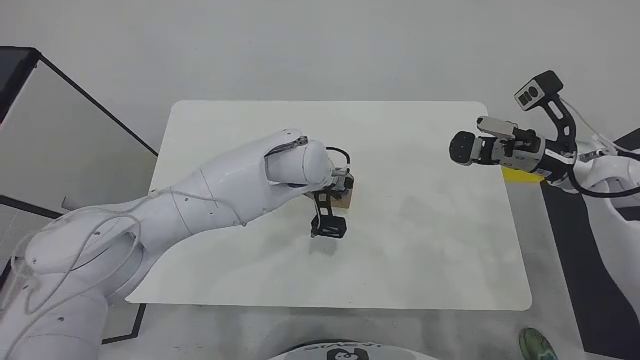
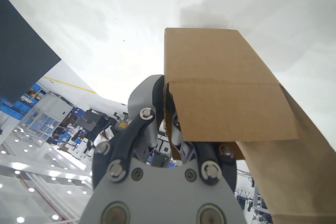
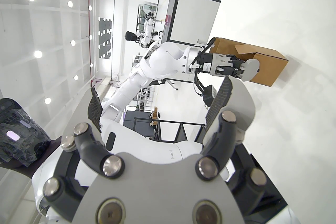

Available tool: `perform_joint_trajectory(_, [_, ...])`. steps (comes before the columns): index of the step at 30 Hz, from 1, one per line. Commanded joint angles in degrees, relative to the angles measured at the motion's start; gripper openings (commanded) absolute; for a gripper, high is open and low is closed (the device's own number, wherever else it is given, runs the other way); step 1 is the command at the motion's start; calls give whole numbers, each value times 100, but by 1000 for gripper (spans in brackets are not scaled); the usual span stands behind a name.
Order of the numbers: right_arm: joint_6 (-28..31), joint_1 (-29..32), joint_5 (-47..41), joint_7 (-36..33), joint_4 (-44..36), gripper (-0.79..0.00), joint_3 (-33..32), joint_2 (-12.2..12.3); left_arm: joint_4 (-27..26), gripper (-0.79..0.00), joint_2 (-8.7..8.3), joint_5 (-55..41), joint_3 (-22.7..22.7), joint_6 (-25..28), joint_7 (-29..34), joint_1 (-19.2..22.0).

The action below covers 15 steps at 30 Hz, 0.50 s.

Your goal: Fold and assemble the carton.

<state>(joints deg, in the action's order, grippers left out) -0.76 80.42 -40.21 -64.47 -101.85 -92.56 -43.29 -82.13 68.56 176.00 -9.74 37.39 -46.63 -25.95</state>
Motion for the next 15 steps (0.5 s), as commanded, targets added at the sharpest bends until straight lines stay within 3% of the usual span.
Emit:
perform_joint_trajectory(1, [0,0,0,0,0,0,0,0,58,-785,34,0,0,23,-18,-4])
perform_joint_trajectory(7, [0,0,0,0,0,0,0,0,219,-785,136,0,0,44,-23,-55])
perform_joint_trajectory(15, [0,0,0,0,0,0,0,0,227,-785,141,0,0,41,-23,-56])
